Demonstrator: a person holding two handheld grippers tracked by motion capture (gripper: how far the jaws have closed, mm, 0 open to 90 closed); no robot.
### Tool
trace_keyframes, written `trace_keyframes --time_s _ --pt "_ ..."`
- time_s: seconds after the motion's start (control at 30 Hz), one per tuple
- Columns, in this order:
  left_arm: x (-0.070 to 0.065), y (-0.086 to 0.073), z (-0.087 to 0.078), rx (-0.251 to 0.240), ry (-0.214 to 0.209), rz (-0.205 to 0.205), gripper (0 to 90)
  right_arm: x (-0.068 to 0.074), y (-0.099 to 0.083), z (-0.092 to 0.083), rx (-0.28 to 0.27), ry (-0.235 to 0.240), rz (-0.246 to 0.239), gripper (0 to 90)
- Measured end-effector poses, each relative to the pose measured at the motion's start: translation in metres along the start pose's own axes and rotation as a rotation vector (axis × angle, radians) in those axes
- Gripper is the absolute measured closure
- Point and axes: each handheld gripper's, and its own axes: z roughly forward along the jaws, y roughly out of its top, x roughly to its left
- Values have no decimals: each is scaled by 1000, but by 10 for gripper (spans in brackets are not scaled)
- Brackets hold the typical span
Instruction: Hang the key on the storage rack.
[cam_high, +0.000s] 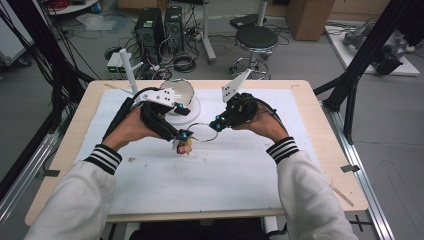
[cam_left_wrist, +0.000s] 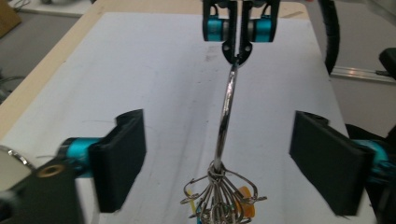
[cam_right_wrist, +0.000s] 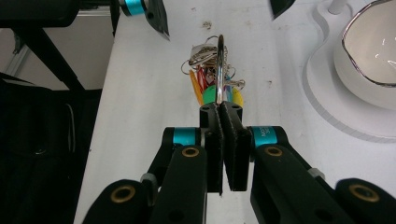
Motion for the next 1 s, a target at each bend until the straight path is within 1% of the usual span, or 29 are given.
trace_keyframes --time_s 0.07,0.13,0.23,0.27,0.33,0.4,0.47,0.5,0.53,0.57,0.67,0.7,0.77,0.83,0.87,0.9,1.0 --pt "0 0 1 6 -5 2 278 0 0 1 0 3 2 887" --pt "-1 1 3 24 -18 11 328 0 0 2 5 7 3 887" --pt "-1 2 5 33 -25 3 397 0 1 4 13 13 0 887" --pt "-1 2 5 33 -25 3 430 0 2 5 14 14 -7 887" --pt "0 2 7 48 -20 11 506 1 2 6 14 20 -5 887" --pt "0 1 9 52 -25 3 545 0 2 6 13 16 -7 887" --pt "1 1 10 63 -20 4 575 0 1 5 16 17 -1 887" --pt "2 1 10 62 -19 4 596 0 1 4 17 21 -5 887" --pt "2 1 10 56 -18 -2 618 0 1 4 25 20 5 887" --pt "2 1 10 56 -18 -2 635 0 1 4 25 20 5 887" --pt "2 1 10 64 -22 -4 694 0 0 3 14 13 2 887" --pt "2 2 10 63 -24 -4 710 0 0 3 14 18 2 887" --pt "1 3 10 70 -21 17 766 0 0 4 19 19 3 887" --pt "-1 5 11 65 -16 13 830 0 1 5 21 21 1 887" --pt "-2 5 11 78 -17 27 847 0 1 5 18 20 -5 887" --pt "-2 5 11 81 -21 36 858 0 1 5 21 21 -2 887" --pt "-5 7 11 91 -1 48 865 0 1 6 22 19 -5 886"
